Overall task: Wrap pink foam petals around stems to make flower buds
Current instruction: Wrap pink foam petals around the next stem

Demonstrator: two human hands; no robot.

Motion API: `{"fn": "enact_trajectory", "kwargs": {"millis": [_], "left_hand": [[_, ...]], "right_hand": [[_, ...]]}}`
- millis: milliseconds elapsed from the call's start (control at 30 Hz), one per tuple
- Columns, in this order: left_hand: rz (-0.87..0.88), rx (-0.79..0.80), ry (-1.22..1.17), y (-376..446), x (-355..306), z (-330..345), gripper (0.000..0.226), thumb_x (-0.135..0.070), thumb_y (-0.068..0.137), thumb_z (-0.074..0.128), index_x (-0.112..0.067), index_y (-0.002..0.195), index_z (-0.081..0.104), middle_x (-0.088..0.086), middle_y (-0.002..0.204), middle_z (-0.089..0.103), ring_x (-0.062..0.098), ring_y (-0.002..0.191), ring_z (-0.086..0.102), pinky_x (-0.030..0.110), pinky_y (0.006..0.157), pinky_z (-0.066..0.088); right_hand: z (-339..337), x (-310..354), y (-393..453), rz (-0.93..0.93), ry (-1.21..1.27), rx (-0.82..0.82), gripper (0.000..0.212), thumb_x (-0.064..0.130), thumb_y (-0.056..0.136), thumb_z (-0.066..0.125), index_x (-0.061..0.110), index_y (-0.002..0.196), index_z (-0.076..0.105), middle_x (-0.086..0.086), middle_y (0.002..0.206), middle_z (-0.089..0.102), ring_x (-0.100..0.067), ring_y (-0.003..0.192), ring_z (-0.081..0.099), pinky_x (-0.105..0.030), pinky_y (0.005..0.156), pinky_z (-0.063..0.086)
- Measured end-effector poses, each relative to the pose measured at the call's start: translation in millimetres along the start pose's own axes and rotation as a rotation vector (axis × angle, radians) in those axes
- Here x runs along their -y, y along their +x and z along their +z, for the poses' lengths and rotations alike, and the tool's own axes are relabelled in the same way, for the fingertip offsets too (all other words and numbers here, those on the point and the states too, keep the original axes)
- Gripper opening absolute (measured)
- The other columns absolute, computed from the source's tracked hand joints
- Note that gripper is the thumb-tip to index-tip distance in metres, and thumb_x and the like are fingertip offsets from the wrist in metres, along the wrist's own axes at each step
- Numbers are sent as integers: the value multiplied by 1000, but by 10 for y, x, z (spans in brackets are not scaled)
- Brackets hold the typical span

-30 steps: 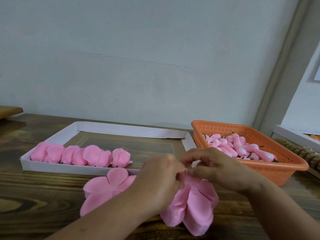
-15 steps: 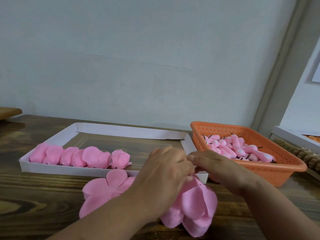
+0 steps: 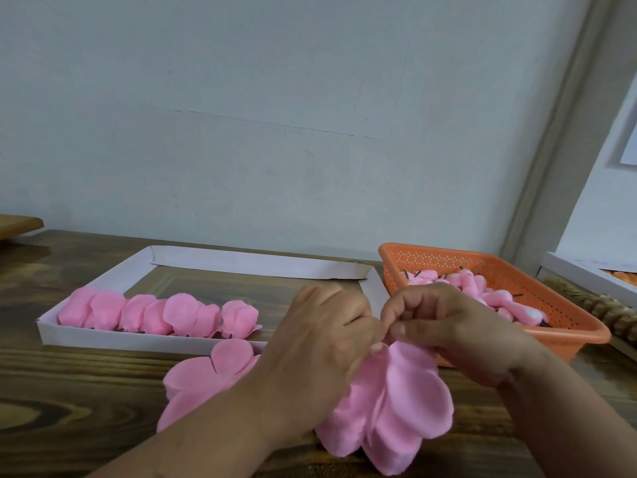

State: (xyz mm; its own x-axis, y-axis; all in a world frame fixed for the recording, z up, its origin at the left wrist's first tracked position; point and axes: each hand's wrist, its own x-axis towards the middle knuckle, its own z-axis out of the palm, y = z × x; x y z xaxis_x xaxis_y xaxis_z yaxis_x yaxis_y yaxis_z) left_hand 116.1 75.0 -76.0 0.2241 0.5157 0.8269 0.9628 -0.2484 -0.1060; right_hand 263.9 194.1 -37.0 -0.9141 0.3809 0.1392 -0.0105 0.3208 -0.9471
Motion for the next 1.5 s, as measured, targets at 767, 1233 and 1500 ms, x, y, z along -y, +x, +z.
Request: {"fn": "enact_trajectory", "kwargs": {"millis": [767, 1233, 1500], "left_hand": [[-1247, -111, -2221, 109, -27, -66, 84, -49, 41, 88, 3, 105, 71, 16, 105, 70, 24, 84, 71, 33, 76, 59], [-1497, -167, -1727, 86, -144, 7, 21, -9, 91, 56, 3, 101, 69, 20, 92, 73, 24, 73, 71, 34, 64, 59], [-1527, -193, -1556, 55, -24, 10, 28, -26, 95, 53, -7, 112, 67, 18, 108, 70, 26, 91, 67, 41, 90, 49]], "right_hand": [[240, 68, 155, -249, -643, -712, 23, -5, 84, 56, 12, 72, 64, 7, 74, 63, 2, 73, 56, -8, 60, 38], [484, -40, 222, -327, -977, -650, 14, -8, 79, 54, -1, 71, 62, -13, 74, 58, -33, 68, 54, -45, 58, 46], [-323, 116, 312, 51, -906, -602, 19, 1, 79, 58, 11, 66, 66, -3, 60, 64, -15, 53, 58, -19, 49, 41]]}}
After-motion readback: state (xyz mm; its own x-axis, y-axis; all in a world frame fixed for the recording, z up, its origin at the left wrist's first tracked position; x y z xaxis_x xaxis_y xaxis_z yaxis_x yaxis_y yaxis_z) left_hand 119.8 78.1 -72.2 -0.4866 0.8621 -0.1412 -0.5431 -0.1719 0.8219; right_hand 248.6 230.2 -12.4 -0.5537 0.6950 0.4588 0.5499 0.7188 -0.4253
